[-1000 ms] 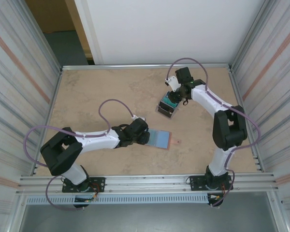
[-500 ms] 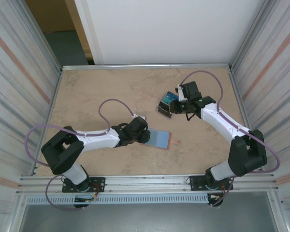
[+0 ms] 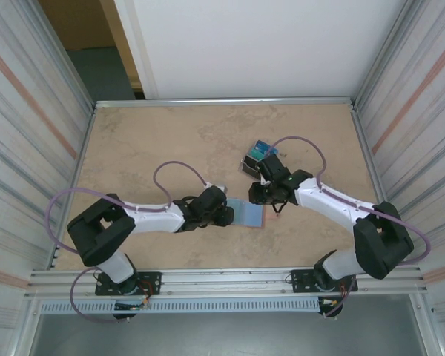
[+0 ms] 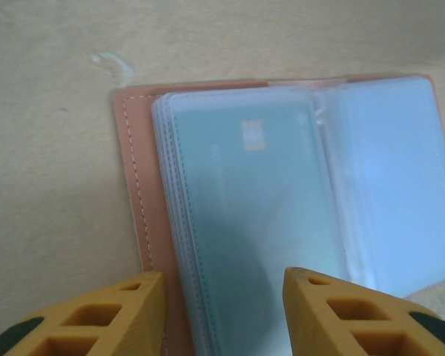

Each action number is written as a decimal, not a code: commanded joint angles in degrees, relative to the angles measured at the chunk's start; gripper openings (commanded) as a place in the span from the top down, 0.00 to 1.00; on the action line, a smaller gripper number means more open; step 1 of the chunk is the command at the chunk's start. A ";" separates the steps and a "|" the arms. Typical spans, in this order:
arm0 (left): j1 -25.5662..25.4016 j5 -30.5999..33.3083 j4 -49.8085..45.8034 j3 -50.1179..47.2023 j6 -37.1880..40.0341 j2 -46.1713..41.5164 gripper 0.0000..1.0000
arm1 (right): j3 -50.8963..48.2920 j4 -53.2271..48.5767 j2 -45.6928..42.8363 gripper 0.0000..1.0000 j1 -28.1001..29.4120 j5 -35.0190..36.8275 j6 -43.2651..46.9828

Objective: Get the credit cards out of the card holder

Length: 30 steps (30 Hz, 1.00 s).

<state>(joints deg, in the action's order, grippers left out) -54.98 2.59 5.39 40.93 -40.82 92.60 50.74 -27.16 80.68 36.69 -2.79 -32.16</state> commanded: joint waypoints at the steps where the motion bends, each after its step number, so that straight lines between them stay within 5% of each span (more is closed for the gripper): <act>1: -1.58 -1.77 3.17 -2.01 -4.16 1.26 0.54 | 0.41 -1.03 0.91 0.71 1.59 3.46 -3.23; 8: -3.67 7.56 1.68 -7.23 -10.17 -5.73 0.53 | 1.50 -1.43 3.80 0.69 6.64 6.01 -4.55; 15: -3.08 20.13 -10.56 -11.13 -14.55 -18.47 0.40 | 5.16 -1.82 8.49 0.63 14.57 9.33 -6.29; 18: -1.94 21.49 -12.25 -12.98 -14.35 -23.08 0.22 | 8.01 -3.47 11.21 0.60 17.51 11.86 -6.48; 21: -0.93 23.05 -14.71 -14.41 -15.99 -27.24 0.19 | 10.22 -3.91 13.38 0.59 19.24 12.38 -7.00; 24: 0.34 24.29 -18.13 -15.82 -17.77 -31.19 0.02 | 11.43 -2.85 15.29 0.58 20.69 11.37 -7.11; 30: 4.90 24.97 -26.85 -16.17 -18.41 -36.30 0.01 | 14.90 -3.23 19.95 0.54 23.21 10.69 -6.95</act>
<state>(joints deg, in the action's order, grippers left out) -51.31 24.43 -15.03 25.47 -57.84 58.26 63.40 -28.82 98.78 58.81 7.31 -37.89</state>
